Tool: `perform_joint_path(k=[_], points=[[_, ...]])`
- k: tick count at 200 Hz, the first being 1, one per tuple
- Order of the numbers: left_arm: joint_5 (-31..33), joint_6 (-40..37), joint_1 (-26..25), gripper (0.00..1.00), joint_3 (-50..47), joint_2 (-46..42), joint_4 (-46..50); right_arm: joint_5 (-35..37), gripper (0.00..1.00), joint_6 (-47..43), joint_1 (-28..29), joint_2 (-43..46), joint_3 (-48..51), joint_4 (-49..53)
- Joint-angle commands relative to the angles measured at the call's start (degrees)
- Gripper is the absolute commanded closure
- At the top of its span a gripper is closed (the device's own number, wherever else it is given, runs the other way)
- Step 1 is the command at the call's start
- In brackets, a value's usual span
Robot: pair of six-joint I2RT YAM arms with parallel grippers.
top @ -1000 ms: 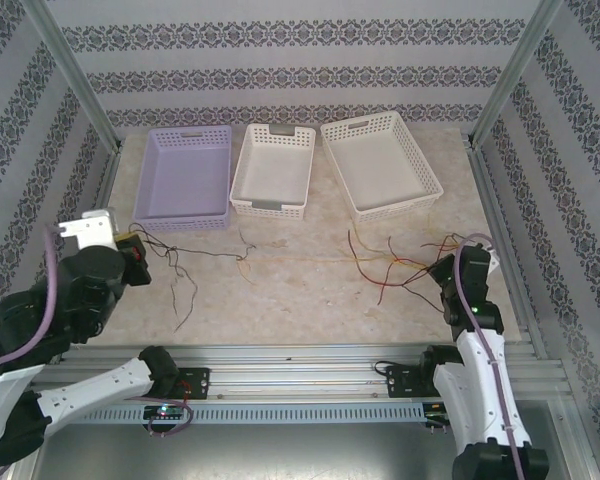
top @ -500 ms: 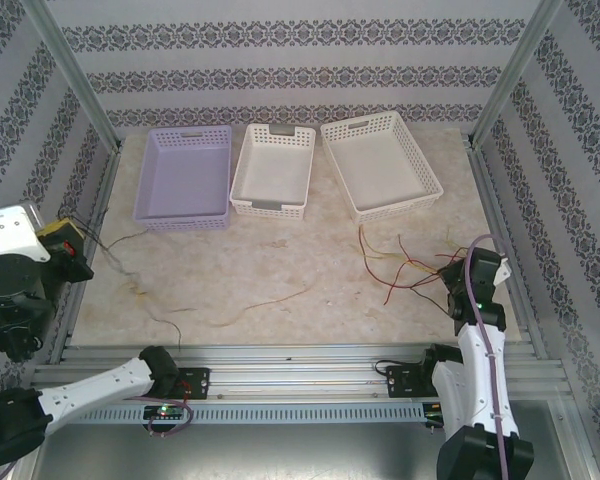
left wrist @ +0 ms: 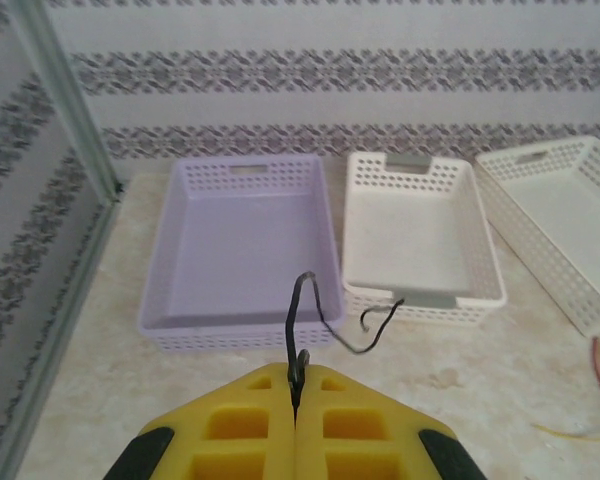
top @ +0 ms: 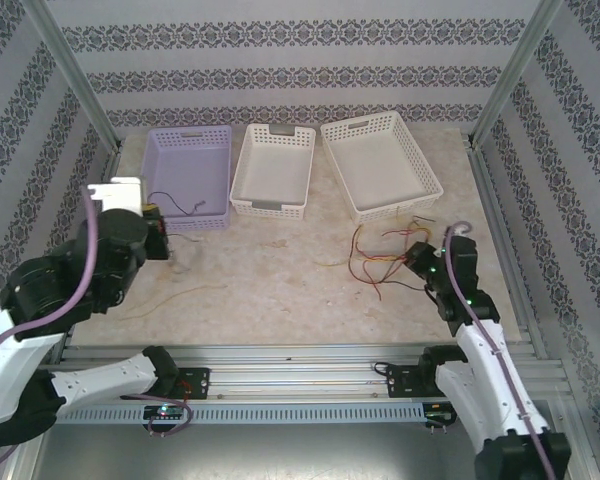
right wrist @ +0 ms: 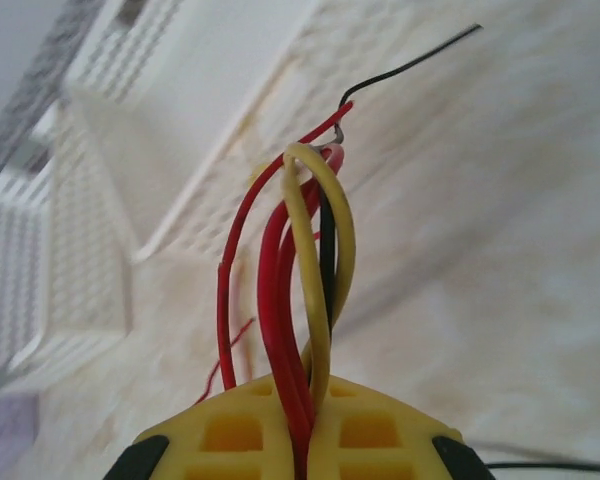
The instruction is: Untangle the cables
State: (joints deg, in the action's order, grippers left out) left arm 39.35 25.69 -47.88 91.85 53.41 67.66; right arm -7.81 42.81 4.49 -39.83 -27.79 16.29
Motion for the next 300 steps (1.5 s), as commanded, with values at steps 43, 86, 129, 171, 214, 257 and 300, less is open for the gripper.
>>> perform_joint_path(k=[43,86,129,171,214,257,300], points=[[-13.0,4.4,0.6,1.00,-6.0,2.5,-11.7,1.1,1.00,-10.5,22.0,-15.4,-8.7,-6.8],[-16.5,6.9,0.6,1.00,-11.2,1.8,-15.9,1.0,0.86,-12.7,24.6,-23.8,-12.1,-7.8],[-20.3,8.3,0.6,1.00,-15.7,2.4,-20.2,-2.5,0.37,-17.4,27.0,-22.6,-14.5,-8.0],[-23.1,9.1,0.6,1.00,-16.8,3.9,-23.4,-2.7,0.24,-22.7,31.7,-17.7,-12.8,-14.0],[-25.1,10.2,0.6,1.00,-17.4,5.3,-25.2,-8.5,0.22,-22.9,33.1,-14.7,-10.7,-20.4],[-28.4,12.4,0.5,1.00,-18.0,6.3,-28.6,-9.2,0.23,-25.9,42.6,-19.8,-10.1,-26.6],[-30.0,13.9,0.5,1.00,-18.4,6.5,-30.0,-7.1,0.26,-26.3,47.0,-25.5,-9.6,-33.0]])
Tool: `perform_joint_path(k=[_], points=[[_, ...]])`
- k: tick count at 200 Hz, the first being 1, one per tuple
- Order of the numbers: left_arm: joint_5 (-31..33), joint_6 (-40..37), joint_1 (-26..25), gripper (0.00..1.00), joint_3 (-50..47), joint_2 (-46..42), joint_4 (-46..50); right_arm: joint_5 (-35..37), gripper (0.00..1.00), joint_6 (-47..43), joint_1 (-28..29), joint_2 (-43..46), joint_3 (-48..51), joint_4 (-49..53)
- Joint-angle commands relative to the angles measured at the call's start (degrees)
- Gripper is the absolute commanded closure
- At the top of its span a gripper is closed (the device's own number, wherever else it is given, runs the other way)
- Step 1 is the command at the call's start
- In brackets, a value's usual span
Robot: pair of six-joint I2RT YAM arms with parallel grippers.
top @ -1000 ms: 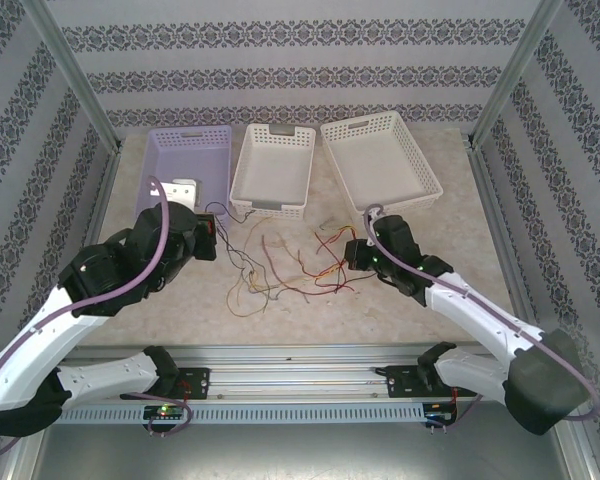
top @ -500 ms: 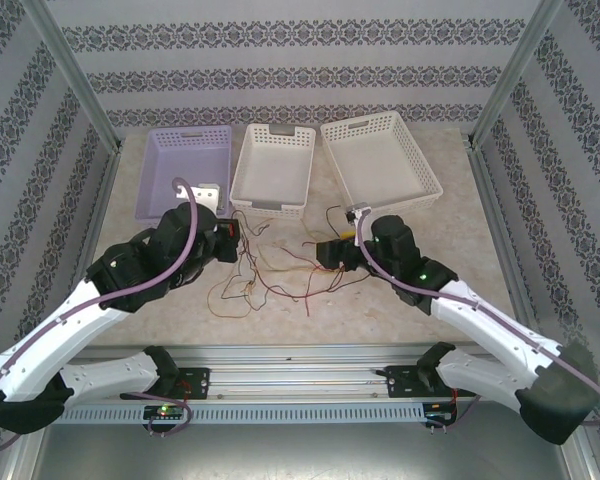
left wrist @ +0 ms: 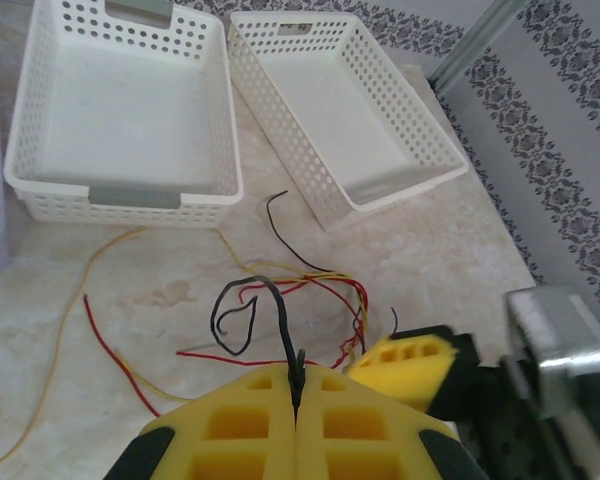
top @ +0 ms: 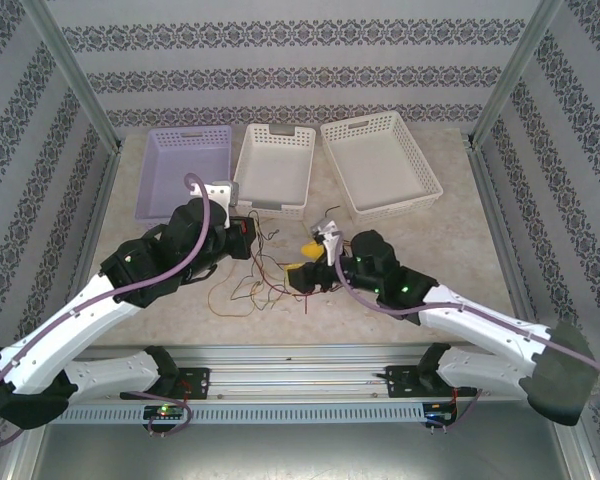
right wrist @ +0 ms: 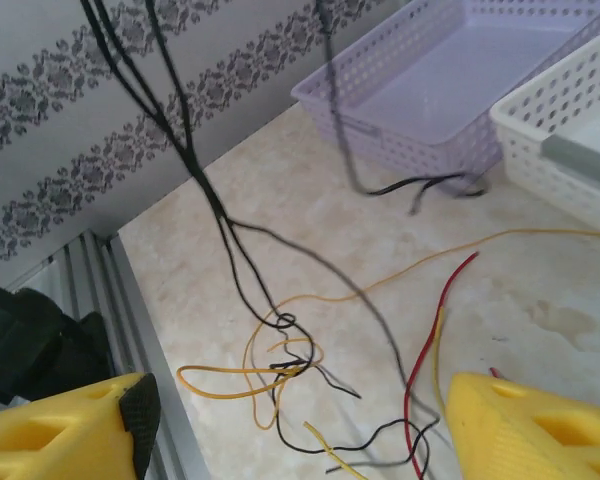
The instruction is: Untangle the cables
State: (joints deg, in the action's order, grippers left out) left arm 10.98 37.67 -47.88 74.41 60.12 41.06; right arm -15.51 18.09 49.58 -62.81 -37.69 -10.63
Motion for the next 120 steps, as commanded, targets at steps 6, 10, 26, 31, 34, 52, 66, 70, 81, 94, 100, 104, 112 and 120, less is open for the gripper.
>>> perform_joint_path(k=[6,10,26,31,34,52,66,70,81,94,100,104,112,120], points=[[-1.8,2.2,0.5,1.00,-1.1,-0.2,-3.7,0.8,0.28,-1.8,2.6,-3.6,-0.1,-6.5],[-2.0,2.4,0.5,1.00,-1.2,-0.2,-3.9,0.9,0.29,-1.9,3.1,-4.4,-0.4,-6.6],[-2.5,2.9,0.5,1.00,-1.6,-0.2,-4.6,2.7,0.31,-2.7,4.9,-7.3,-1.7,-6.7],[-2.7,3.0,0.5,1.00,-1.6,-0.2,-4.7,3.1,0.32,-2.7,5.2,-8.0,-1.9,-7.0],[-2.7,3.1,0.5,1.00,-1.6,-0.1,-4.7,3.2,0.32,-2.7,5.3,-8.5,-2.0,-7.2],[-3.1,3.5,0.5,1.00,-1.8,-0.2,-5.0,4.6,0.32,-2.5,5.5,-10.4,-2.0,-8.8],[-3.2,3.7,0.5,1.00,-1.8,-0.4,-5.1,5.5,0.32,-2.3,5.5,-11.2,-1.9,-9.7],[-3.2,3.7,0.5,1.00,-1.9,-0.4,-5.2,5.4,0.32,-2.1,5.5,-11.3,-1.9,-10.1],[-3.3,3.7,0.5,1.00,-2.0,-0.5,-5.3,5.3,0.32,-1.6,5.6,-12.0,-1.9,-11.2],[-3.4,3.9,0.5,1.00,-2.2,-0.4,-5.6,6.0,0.33,-1.3,5.9,-12.4,-1.9,-12.4],[-3.5,4.1,0.5,1.00,-2.3,-0.3,-5.8,6.9,0.34,-1.4,5.9,-12.6,-2.0,-12.5],[-3.7,4.1,0.5,1.00,-2.4,-0.3,-5.9,7.4,0.34,-1.4,5.9,-12.7,-2.1,-12.6],[-4.0,4.3,0.5,1.00,-2.6,-0.3,-6.2,8.3,0.35,-1.5,5.8,-13.0,-2.0,-12.8],[-4.2,4.6,0.5,1.00,-2.8,-0.3,-6.5,8.6,0.35,-1.6,5.9,-13.3,-2.1,-13.3]])
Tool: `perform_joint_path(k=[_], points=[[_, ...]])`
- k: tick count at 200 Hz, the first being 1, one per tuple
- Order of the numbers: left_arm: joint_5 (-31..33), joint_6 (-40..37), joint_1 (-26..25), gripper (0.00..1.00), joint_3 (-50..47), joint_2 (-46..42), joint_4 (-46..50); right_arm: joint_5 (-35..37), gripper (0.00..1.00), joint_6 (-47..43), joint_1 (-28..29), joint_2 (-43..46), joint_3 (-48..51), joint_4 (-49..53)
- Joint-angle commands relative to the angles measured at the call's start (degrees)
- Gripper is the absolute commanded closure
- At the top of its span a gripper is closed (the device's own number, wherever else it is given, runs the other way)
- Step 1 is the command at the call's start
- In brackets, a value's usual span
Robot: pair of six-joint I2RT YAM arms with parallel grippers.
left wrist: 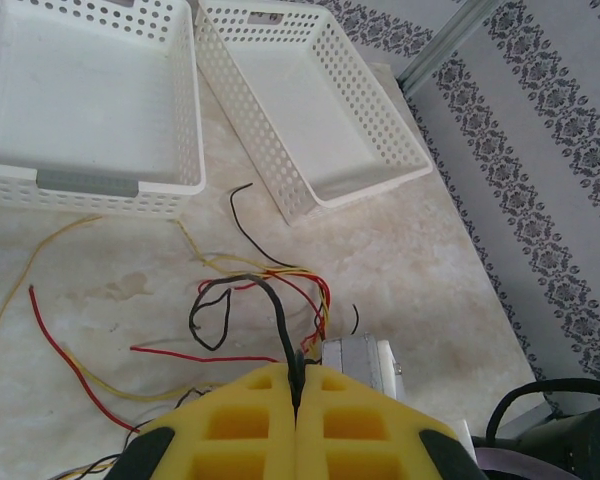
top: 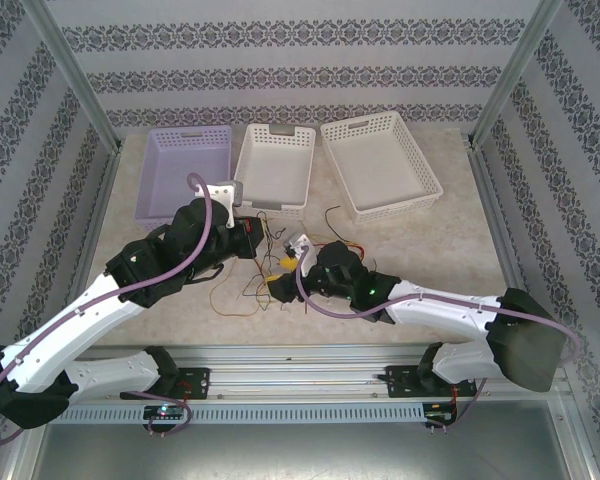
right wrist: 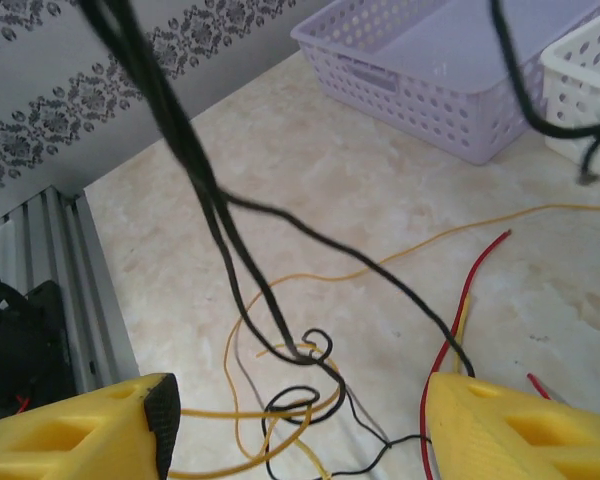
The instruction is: Untangle the cables
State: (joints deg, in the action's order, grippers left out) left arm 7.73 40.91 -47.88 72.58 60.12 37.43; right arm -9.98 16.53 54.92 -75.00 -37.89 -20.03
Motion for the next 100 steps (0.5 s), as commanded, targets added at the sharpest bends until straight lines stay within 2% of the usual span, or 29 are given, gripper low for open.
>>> perform_joint_path(k=[1,39,85,100], points=[[-1.0,1.3,0.5,1.00,-1.0,-0.3,-2.9,3.0,0.35,0.0,0.5,-1.1,-1.9,-4.0],[-1.4,1.6,0.5,1.00,-1.5,-0.6,-3.5,6.2,0.46,0.3,0.6,-2.8,-2.6,-5.4],[-1.3,1.6,0.5,1.00,-1.5,-1.2,-3.3,7.3,0.71,0.9,0.6,-2.9,-2.4,-7.0],[-1.3,1.5,0.5,1.00,-1.7,-1.4,-3.2,7.3,0.75,1.0,0.6,-2.4,-2.1,-7.2]])
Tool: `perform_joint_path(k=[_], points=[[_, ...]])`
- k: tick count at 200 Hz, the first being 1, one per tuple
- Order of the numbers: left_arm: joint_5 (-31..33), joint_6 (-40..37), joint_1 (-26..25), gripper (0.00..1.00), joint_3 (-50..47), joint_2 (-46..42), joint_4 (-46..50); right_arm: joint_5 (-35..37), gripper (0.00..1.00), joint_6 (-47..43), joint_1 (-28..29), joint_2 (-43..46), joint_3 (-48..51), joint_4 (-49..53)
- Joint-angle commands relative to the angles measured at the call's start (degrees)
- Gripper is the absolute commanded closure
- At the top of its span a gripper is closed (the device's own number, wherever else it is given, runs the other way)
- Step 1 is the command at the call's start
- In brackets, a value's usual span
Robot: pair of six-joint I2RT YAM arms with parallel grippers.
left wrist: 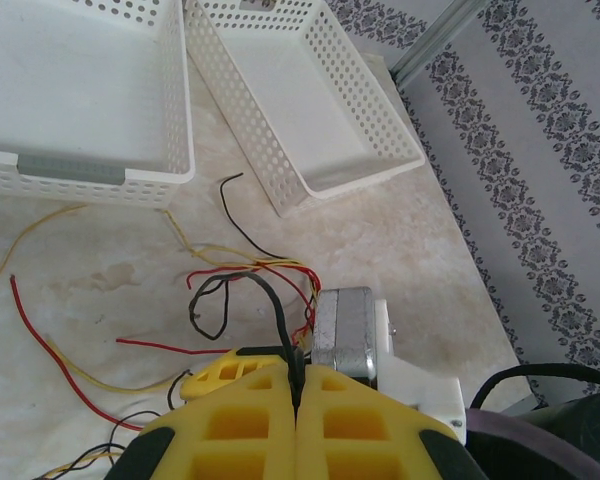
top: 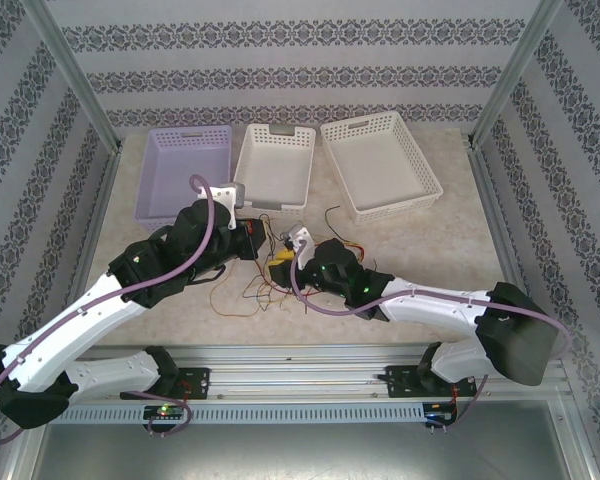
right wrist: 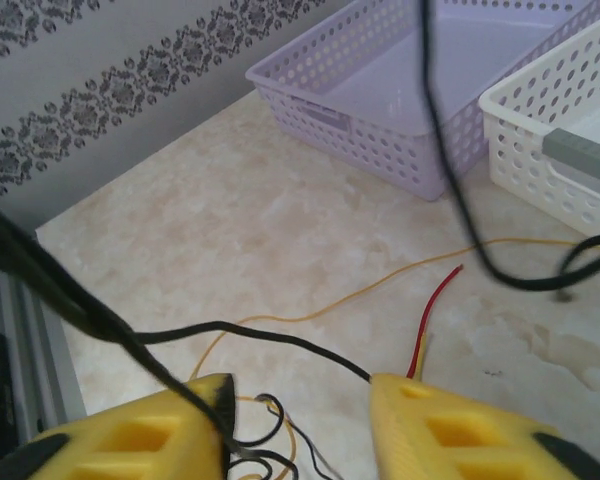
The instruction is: Untangle the cables
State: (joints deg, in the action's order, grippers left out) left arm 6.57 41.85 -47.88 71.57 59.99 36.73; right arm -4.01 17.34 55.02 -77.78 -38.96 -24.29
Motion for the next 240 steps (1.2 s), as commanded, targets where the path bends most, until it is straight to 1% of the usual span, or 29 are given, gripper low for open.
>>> perform_joint_path(k=[1,27,44,50,66,83,108,117,133,160,198,227,240], points=[[-0.1,0.6,0.5,1.00,-0.7,-1.3,-2.5,1.3,0.76,0.2,0.5,0.4,-1.0,-2.9],[0.0,0.4,0.5,1.00,-1.2,-1.4,-2.5,1.4,0.91,0.2,0.5,1.9,-0.5,-2.9],[0.3,0.0,0.5,0.99,-1.3,-1.7,-1.7,2.0,0.98,0.3,0.4,4.1,0.3,-2.3],[0.5,-0.2,0.5,0.94,-1.4,-1.7,-1.3,2.3,1.00,0.3,0.4,5.1,0.7,-2.0],[1.2,-0.8,0.5,0.72,-1.8,-2.2,-0.3,2.1,1.00,0.5,0.3,8.1,1.5,-1.1],[1.6,-1.2,0.5,0.51,-2.7,-2.9,0.8,1.5,1.00,1.1,-0.2,11.1,2.0,0.4],[1.9,-1.2,0.5,0.31,-5.1,-4.1,1.5,0.2,1.00,2.9,-1.7,14.9,1.8,3.2],[1.4,-0.9,0.4,0.26,-6.3,-4.6,1.3,-0.3,1.00,3.4,-2.3,16.0,1.5,4.1],[-0.1,-0.4,0.5,0.22,-9.1,-5.6,0.2,-0.9,1.00,4.5,-3.4,17.3,1.0,5.5],[-3.5,0.7,0.5,0.18,-13.7,-7.6,-2.8,-2.1,1.00,6.0,-4.7,18.9,-0.3,6.9],[-10.8,3.7,0.5,0.17,-21.4,-10.7,-12.4,-2.8,1.00,7.9,-5.6,19.2,-2.9,9.0],[-16.6,6.4,0.4,0.17,-26.3,-10.6,-20.5,-2.2,1.00,8.2,-5.6,18.6,-3.6,9.6],[-18.2,7.1,0.2,0.16,-27.6,-10.5,-23.4,-2.1,1.00,8.4,-5.6,18.4,-3.7,9.7]])
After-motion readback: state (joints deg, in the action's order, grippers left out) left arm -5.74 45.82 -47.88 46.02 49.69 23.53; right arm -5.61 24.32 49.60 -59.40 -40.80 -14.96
